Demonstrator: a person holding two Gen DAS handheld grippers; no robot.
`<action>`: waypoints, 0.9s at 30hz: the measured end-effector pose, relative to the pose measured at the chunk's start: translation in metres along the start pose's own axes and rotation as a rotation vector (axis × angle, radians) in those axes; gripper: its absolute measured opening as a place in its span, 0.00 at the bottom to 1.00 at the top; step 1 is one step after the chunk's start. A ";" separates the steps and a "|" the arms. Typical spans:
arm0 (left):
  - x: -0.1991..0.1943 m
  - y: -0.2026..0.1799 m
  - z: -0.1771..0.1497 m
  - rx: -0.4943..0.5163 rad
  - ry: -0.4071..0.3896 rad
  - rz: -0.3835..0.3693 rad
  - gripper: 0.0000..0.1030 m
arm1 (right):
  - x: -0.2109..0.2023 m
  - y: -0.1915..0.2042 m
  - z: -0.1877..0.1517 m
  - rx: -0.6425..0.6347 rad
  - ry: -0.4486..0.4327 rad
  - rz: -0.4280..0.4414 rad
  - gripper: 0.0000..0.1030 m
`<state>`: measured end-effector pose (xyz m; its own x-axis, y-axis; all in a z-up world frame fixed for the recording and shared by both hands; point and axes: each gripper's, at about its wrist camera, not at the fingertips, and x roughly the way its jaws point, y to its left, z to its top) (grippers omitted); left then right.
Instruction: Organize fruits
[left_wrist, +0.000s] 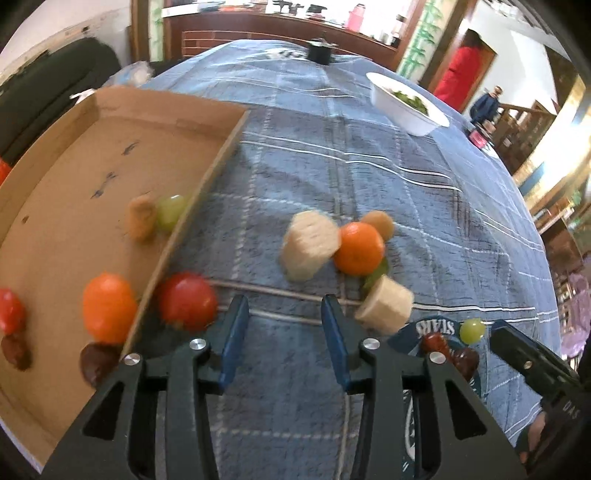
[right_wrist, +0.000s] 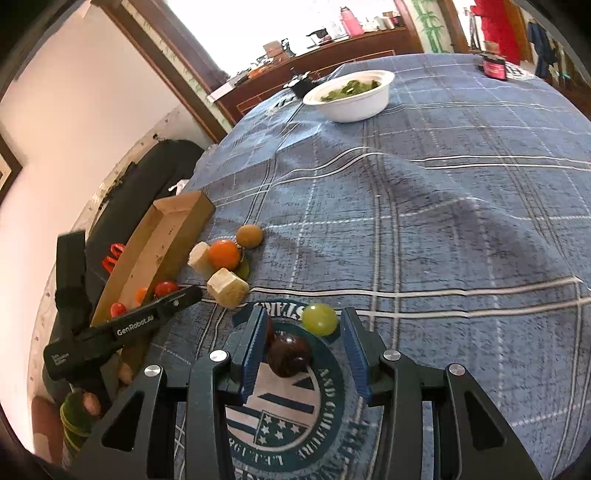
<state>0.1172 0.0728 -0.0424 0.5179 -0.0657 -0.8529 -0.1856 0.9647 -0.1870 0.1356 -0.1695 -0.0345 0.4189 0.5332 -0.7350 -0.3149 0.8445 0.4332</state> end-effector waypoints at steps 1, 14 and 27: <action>0.001 -0.002 0.001 0.009 0.001 -0.021 0.37 | 0.003 0.003 0.001 -0.011 0.006 0.003 0.42; -0.029 0.032 -0.030 -0.091 -0.017 -0.105 0.36 | 0.066 0.074 0.025 -0.279 0.093 -0.003 0.42; -0.011 0.020 -0.011 -0.083 -0.018 -0.069 0.36 | 0.083 0.083 0.032 -0.356 0.121 -0.033 0.30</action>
<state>0.0990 0.0902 -0.0423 0.5465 -0.1257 -0.8279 -0.2175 0.9334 -0.2853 0.1713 -0.0537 -0.0425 0.3369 0.4782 -0.8111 -0.5880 0.7796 0.2154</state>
